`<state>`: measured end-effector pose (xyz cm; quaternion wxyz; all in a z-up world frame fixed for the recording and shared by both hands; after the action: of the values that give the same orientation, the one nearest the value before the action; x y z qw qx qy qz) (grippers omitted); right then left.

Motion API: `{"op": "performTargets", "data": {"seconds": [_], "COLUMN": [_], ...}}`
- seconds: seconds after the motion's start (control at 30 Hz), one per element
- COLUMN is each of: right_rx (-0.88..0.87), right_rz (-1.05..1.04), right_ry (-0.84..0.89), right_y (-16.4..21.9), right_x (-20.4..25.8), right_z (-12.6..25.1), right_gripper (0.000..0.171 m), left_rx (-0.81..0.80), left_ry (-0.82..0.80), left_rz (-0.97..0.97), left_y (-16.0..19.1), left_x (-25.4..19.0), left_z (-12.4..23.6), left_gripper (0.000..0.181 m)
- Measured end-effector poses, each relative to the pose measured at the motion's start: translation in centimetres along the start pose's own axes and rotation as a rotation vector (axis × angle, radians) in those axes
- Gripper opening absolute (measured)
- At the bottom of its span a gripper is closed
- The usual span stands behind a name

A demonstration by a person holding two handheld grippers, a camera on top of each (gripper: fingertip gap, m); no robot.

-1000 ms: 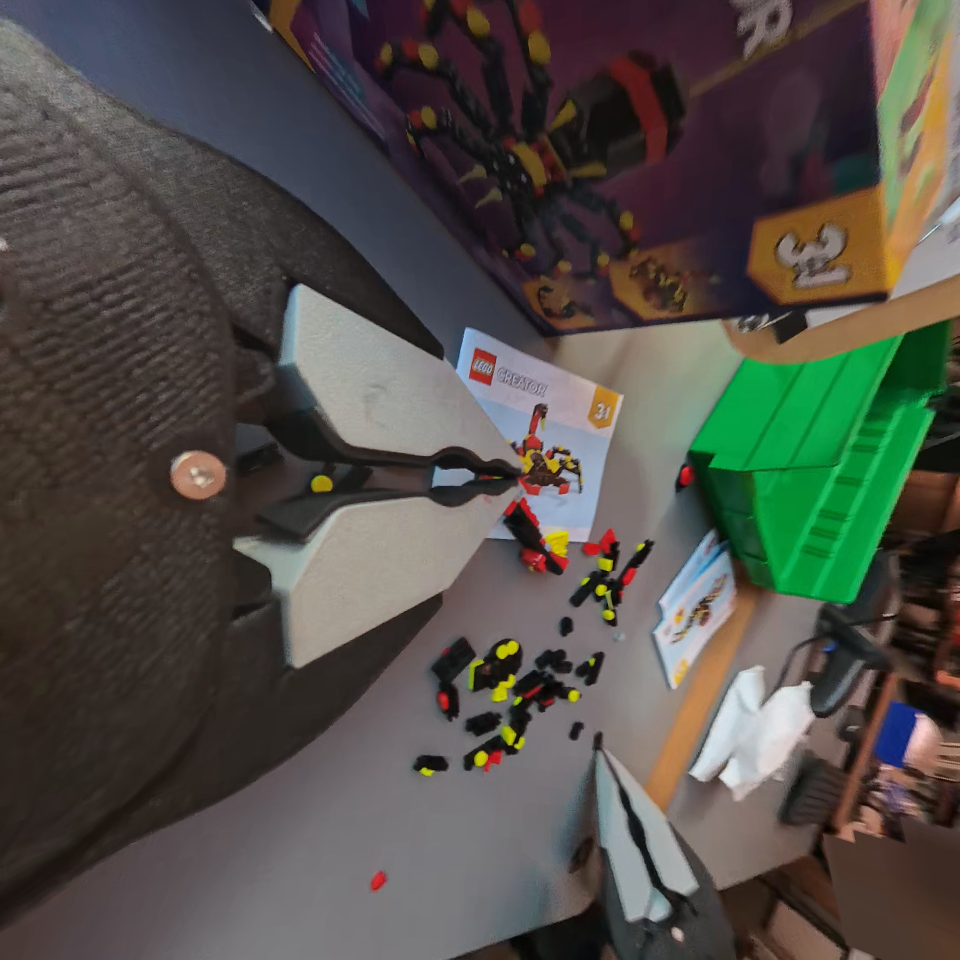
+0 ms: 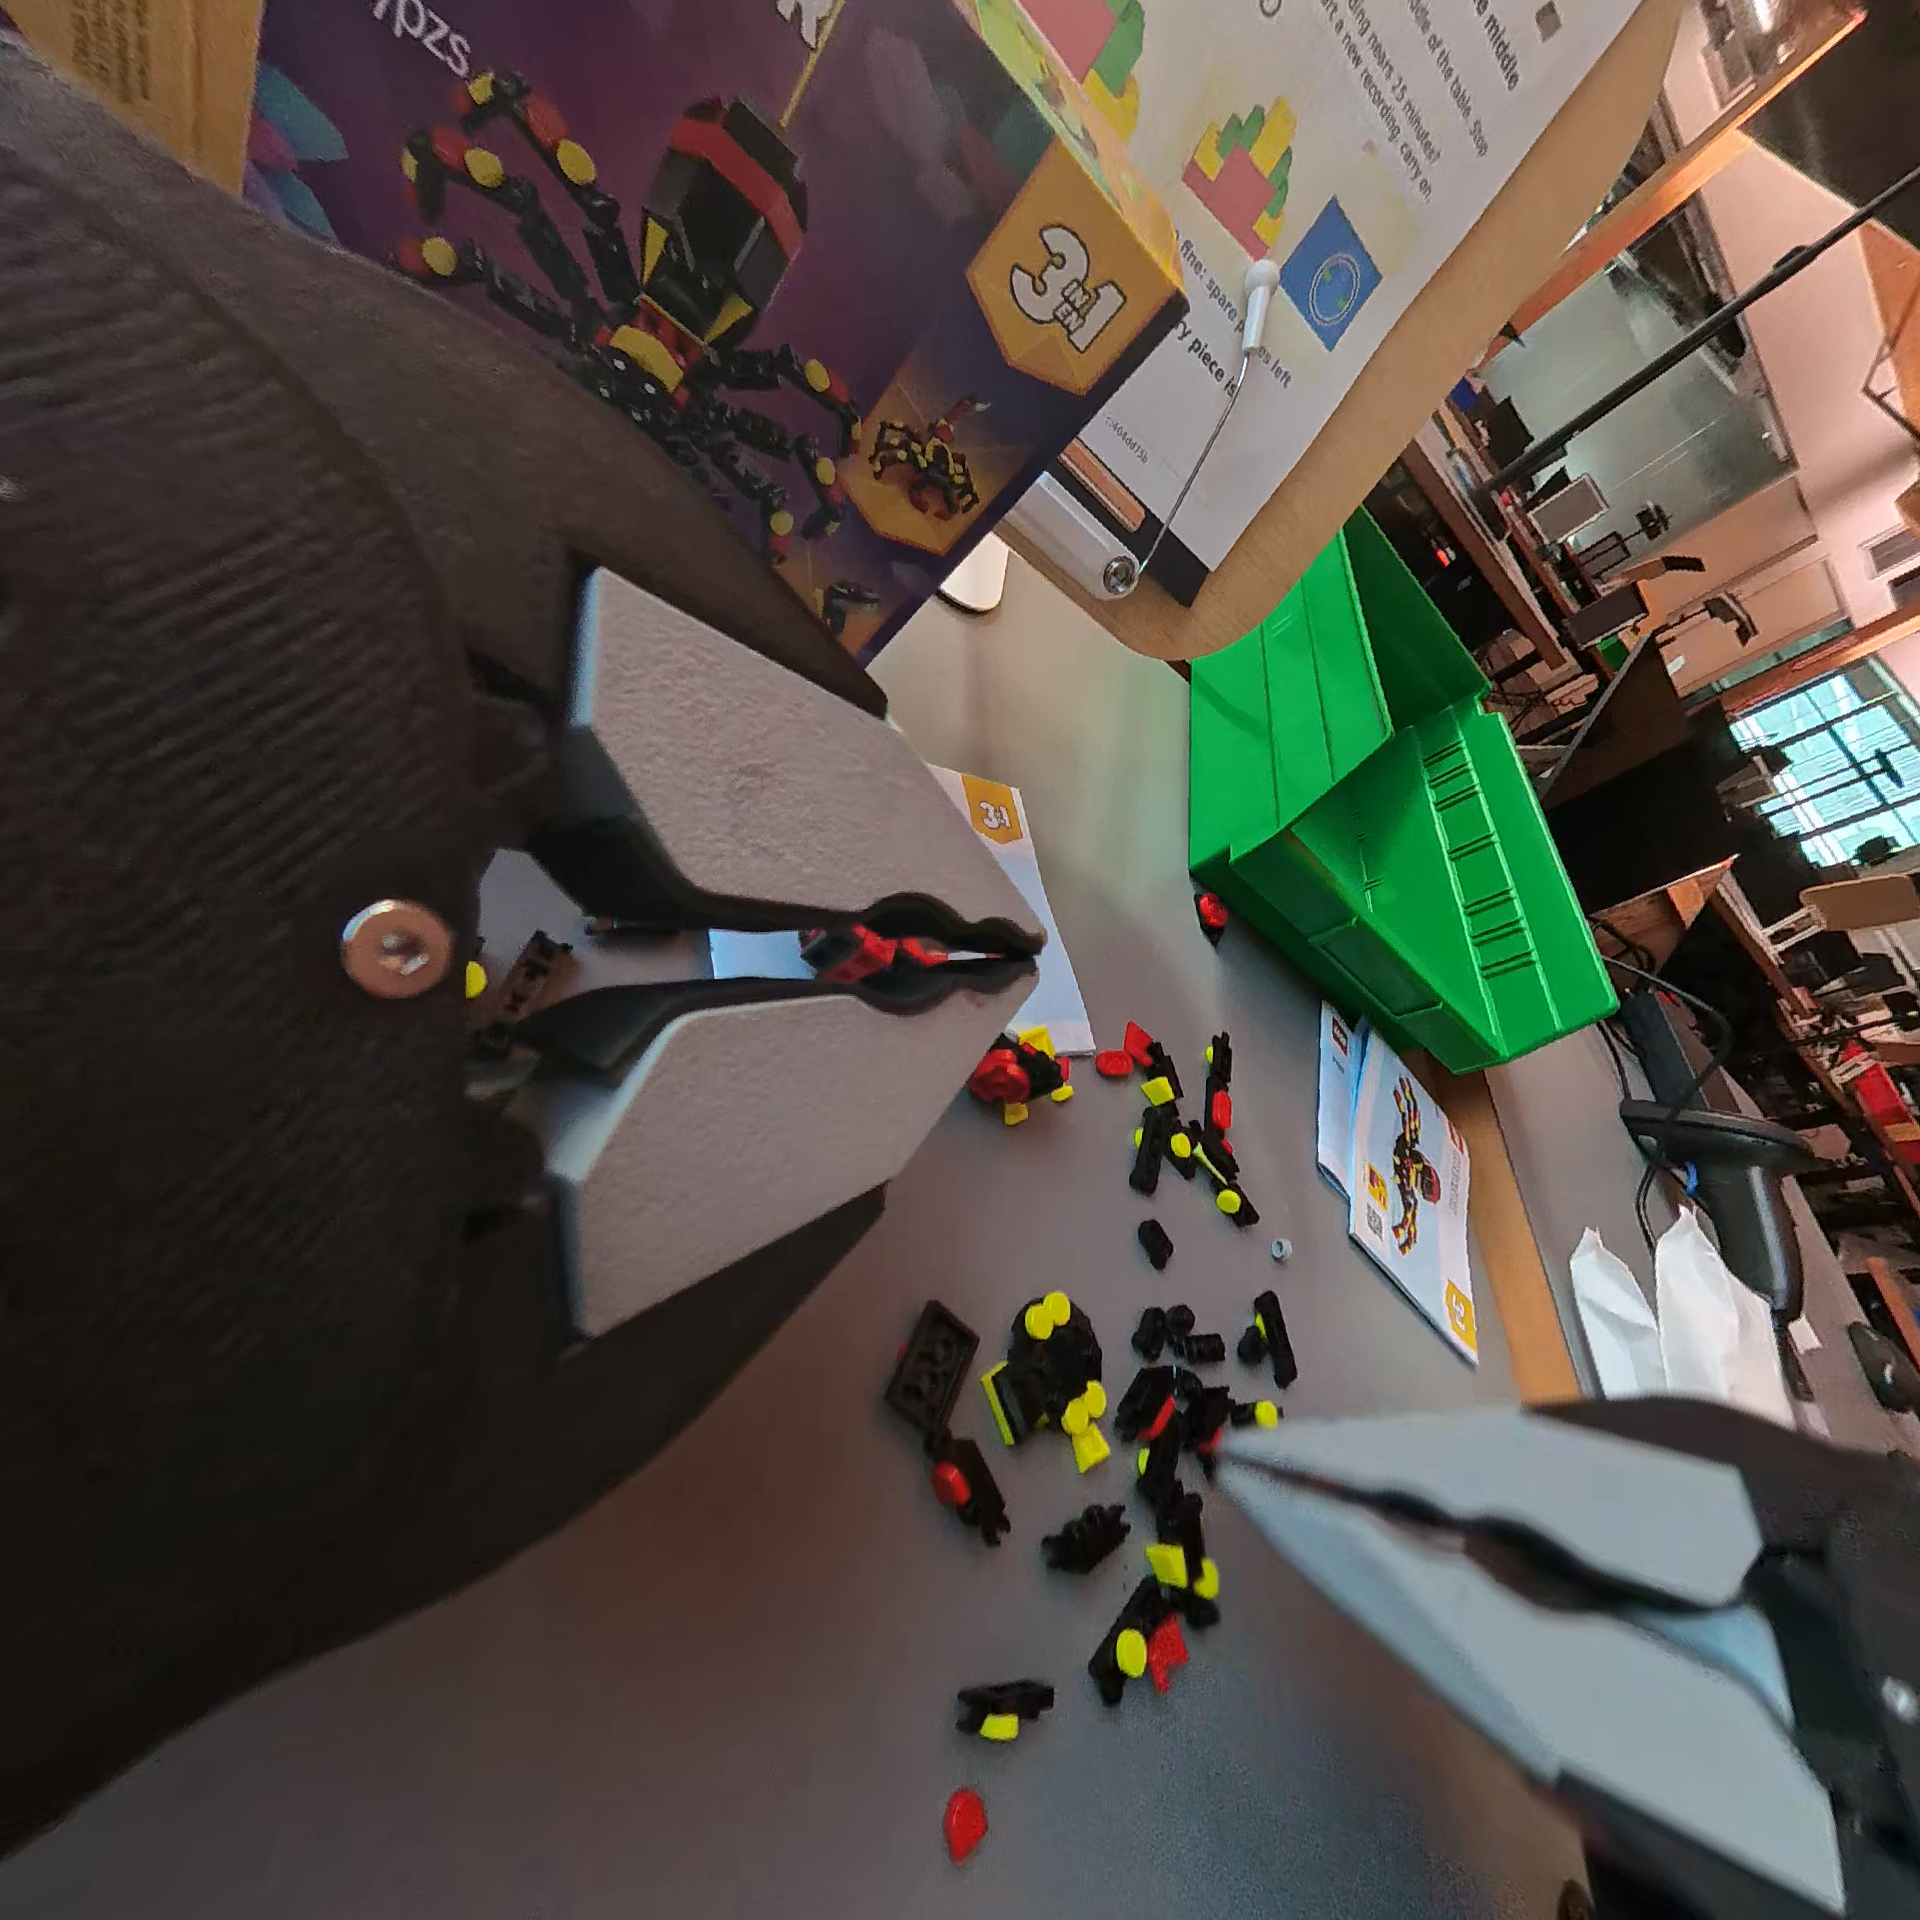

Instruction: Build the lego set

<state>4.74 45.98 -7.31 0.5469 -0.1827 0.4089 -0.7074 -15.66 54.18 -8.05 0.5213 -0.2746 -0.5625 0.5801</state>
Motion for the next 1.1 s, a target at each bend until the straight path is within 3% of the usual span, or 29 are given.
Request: {"op": "performTargets", "data": {"seconds": [0.17, 0.27, 0.37, 0.53, 0.7, 0.83, 1.0, 1.03, 1.1], "right_rx": [-0.164, -0.113, -0.082, -0.143, -0.196, -0.325, -0.489, -0.509, -0.515], "right_rz": [0.04, 0.08, 0.149, 0.057, 0.159, 0.12, 0.063, 0.158, 0.257], "right_ry": [0.563, 0.887, 0.878, 0.748, 0.798, 0.829, 0.78, 0.767, 0.909], "right_y": [0.4, 2.6, 3.0, 2.7, 2.3, 2.4, 2.5, 2.3, 2.4], "right_x": [-8.2, -9.1, -7.9, -7.8, -7.1, -7.1, -6.0, -5.4, -5.2], "right_z": [1.2, 2.0, 1.9, 0.2, 0.1, 1.5, 3.2, 3.4, 3.9], "right_gripper": [0.0, 0.0, 0.0, 0.0, 0.0, 0.0, 0.0, 0.0, 0.0], "left_rx": [0.034, 0.044, 0.037, 0.011, 0.053, 0.058, 0.007, -0.009, -0.053], "left_ry": [-0.028, -0.002, 0.008, 0.033, -0.024, -0.193, -0.225, -0.221, -0.206], "left_rz": [-0.037, -0.065, -0.046, 0.012, -0.03, -0.086, -0.12, -0.1, -0.054], "left_y": [0.1, 0.1, 0.0, -0.5, -0.4, -0.4, -1.0, -1.1, -1.4], "left_x": [-0.3, -0.7, -0.7, -1.4, -1.8, -2.2, -4.1, -4.3, -4.4], "left_z": [-0.4, -0.6, -0.8, -0.7, -1.2, -1.2, -0.1, 0.2, 0.7], "left_gripper": [0.0, 0.0, 0.0, 0.0, 0.0, 0.0, 0.0, 0.0, 0.0]}}
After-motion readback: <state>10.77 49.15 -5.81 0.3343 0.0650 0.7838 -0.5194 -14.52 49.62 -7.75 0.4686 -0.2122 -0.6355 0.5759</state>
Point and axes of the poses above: each gripper's, where its closed fingertips meet, z back along the fingers, y out of its underside, x = y × z across the jaws, the point moved 9 cm from there along z, back along the fingers, and after that the axes turned 7 degrees about z, right-handed, at the moved point
